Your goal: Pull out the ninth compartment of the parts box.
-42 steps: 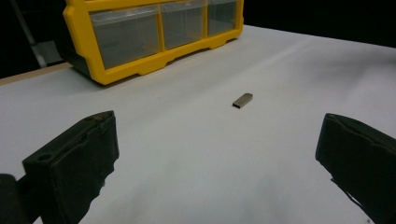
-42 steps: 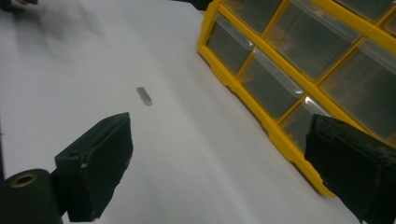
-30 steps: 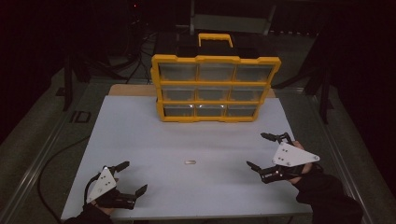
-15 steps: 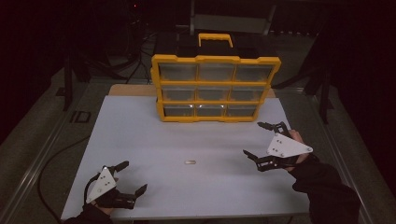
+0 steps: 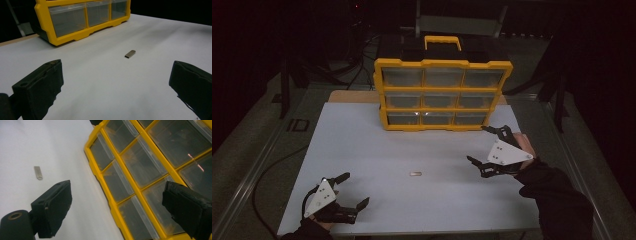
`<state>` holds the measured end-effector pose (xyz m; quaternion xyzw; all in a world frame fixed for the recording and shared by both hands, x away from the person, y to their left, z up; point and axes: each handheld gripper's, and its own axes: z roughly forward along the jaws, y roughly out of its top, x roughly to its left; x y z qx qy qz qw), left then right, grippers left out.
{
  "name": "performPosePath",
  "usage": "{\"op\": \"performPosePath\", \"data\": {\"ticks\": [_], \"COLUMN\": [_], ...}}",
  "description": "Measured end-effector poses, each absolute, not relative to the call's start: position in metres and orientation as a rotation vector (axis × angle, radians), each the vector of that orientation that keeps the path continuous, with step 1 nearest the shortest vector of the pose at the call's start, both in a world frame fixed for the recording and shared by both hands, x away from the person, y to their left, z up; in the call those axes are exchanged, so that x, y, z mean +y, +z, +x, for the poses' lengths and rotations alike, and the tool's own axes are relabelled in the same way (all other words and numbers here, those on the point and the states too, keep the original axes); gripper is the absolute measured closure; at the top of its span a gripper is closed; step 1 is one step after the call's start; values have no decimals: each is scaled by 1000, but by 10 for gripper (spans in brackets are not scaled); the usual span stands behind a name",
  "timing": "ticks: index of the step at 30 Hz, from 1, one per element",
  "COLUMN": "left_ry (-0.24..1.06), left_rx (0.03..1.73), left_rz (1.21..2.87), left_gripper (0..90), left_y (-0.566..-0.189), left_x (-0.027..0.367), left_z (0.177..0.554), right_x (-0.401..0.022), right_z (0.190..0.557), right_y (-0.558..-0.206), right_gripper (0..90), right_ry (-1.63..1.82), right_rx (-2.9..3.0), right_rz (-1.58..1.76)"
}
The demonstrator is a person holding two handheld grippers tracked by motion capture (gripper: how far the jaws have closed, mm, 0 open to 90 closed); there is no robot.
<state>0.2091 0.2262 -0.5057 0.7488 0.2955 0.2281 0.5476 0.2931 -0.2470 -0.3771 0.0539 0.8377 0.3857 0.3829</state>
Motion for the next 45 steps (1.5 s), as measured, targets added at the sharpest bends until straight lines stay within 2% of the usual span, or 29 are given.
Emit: {"op": "performPosePath", "data": {"ticks": [45], "left_ry": [544], "left_rx": [691], "left_rz": [1775], "left_gripper": [0], "left_y": [-505], "left_x": [226], "left_z": [209], "right_x": [-215], "right_z": [351], "right_y": [-415], "right_gripper": [144], "right_ry": [631], "right_rx": [2088], "right_rz": [-31]}}
